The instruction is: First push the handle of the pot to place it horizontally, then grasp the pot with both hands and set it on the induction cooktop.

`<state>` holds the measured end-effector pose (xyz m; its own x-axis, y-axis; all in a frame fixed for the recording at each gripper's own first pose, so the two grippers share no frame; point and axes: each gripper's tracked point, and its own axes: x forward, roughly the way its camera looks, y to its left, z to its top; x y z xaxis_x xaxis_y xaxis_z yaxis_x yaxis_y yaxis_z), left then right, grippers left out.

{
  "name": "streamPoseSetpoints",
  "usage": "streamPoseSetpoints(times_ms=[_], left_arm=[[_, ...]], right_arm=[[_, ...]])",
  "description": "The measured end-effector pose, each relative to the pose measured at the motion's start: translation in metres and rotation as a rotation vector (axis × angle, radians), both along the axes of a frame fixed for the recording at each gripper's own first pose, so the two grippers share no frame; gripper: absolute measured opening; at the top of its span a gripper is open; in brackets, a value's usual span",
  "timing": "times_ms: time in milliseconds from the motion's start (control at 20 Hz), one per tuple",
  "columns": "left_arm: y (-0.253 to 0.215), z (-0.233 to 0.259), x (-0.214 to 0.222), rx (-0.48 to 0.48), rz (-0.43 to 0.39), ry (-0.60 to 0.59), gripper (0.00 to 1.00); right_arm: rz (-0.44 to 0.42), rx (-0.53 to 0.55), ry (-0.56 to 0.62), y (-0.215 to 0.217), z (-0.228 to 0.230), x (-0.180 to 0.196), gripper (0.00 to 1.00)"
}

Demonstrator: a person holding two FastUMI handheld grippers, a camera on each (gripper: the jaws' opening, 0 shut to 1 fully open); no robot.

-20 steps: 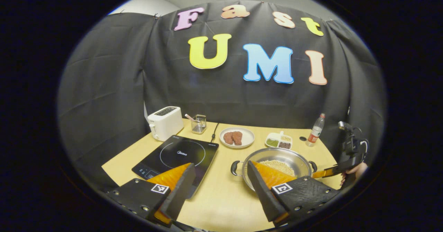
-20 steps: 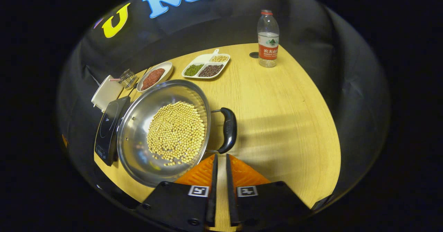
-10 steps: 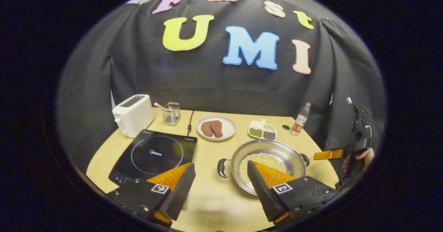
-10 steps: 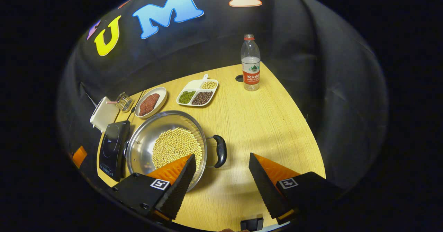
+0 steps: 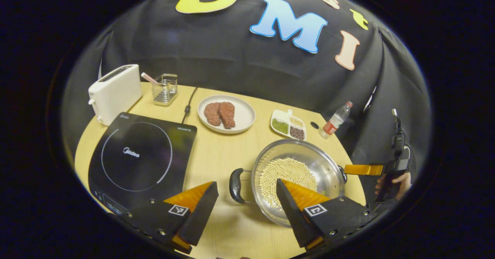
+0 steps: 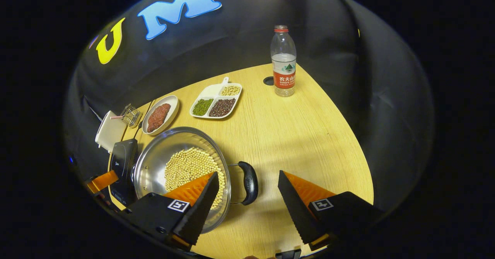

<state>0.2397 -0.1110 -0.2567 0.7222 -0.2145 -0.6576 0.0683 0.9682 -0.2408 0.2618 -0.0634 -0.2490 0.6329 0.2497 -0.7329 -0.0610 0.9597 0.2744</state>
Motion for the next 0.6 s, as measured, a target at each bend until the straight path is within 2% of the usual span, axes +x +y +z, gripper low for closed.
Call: streamPoseSetpoints(times_ms=[400,600], left_arm=[[-0.010,-0.056,0.023,0.015,-0.050,0.131,0.91],[-0.015,-0.075,0.027,0.018,-0.061,0.176,0.91]], right_arm=[[0.046,-0.018,0.058,0.018,-0.037,0.007,0.98],[0.053,0.013,0.087,0.022,-0.054,0.009,0.98]])
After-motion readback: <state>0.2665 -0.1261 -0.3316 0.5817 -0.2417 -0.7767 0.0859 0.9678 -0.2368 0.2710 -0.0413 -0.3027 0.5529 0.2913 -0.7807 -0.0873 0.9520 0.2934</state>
